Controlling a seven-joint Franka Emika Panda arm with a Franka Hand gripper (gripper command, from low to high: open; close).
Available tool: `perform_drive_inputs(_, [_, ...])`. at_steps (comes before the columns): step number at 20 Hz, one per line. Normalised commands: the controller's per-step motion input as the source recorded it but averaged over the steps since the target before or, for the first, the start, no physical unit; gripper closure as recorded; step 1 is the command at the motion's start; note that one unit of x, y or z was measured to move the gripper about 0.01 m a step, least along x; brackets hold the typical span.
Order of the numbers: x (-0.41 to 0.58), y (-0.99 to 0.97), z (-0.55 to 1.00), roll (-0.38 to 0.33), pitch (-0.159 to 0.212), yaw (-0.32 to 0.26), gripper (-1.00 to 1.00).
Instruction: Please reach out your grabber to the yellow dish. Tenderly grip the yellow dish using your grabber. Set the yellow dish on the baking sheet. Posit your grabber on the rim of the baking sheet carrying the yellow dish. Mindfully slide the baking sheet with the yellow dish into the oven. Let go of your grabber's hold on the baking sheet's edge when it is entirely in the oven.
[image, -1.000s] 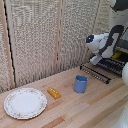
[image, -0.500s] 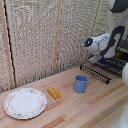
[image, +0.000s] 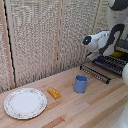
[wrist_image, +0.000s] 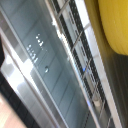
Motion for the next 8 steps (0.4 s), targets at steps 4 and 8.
perform_drive_inputs(4, [0.0,0.4,0.51,0.122,0.087,0.017,-1.0])
perform_drive_inputs(8, [0.094,0.05,0.7,0.089,0.124,-0.111,-1.0])
